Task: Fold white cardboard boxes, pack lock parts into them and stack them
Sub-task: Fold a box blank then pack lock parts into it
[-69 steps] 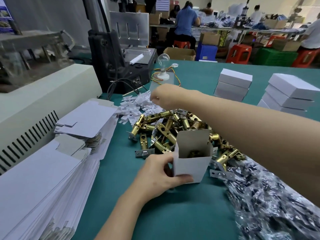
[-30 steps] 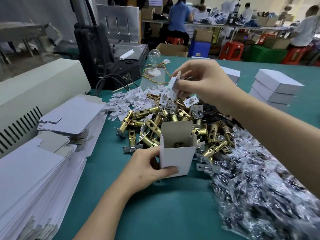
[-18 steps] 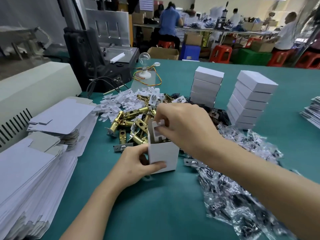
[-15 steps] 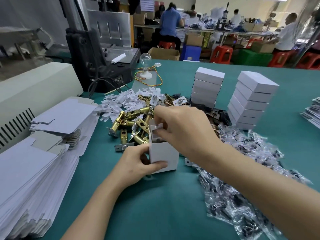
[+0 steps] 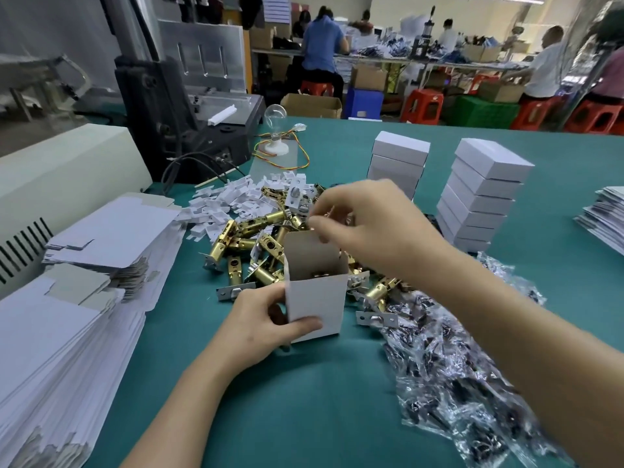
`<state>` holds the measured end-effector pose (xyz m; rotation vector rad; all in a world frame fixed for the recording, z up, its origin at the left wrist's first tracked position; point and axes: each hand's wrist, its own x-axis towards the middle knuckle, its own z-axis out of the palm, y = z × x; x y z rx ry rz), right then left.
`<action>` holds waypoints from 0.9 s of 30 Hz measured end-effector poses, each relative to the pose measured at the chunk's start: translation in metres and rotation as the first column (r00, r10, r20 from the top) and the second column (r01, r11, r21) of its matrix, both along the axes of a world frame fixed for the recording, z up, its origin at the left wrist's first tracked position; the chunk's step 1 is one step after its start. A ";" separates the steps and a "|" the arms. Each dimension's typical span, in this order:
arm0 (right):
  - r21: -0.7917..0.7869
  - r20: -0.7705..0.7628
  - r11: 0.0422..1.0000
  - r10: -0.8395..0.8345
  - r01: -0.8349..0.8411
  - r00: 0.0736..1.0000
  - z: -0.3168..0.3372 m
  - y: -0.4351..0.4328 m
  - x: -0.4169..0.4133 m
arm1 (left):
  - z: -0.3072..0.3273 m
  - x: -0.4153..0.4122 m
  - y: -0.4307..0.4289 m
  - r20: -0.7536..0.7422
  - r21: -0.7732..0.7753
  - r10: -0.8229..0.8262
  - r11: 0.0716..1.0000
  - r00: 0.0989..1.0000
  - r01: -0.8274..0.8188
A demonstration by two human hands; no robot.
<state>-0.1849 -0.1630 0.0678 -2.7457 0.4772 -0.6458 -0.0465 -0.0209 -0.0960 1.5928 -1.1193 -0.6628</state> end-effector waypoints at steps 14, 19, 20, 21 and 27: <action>0.010 -0.369 0.954 -0.275 0.299 0.888 -0.067 -0.165 0.029 | -0.003 0.000 -0.003 0.039 0.001 -0.021 1.000 0.999 0.021; -0.057 -0.410 0.924 -0.366 0.377 0.835 -0.077 -0.178 0.039 | -0.001 0.000 -0.001 0.042 0.004 -0.025 1.000 0.999 0.025; -0.081 -0.420 0.910 -0.400 0.406 0.814 -0.078 -0.183 0.036 | -0.001 -0.001 -0.001 0.037 0.003 -0.025 1.000 0.999 0.025; -0.094 -0.456 0.903 -0.413 0.419 0.788 -0.081 -0.188 0.033 | -0.001 -0.001 -0.001 0.030 0.001 -0.025 1.000 0.999 0.025; -0.031 -0.529 0.933 -0.319 0.357 0.787 -0.088 -0.204 0.024 | 0.002 -0.002 -0.003 0.005 -0.001 -0.024 1.000 1.000 0.024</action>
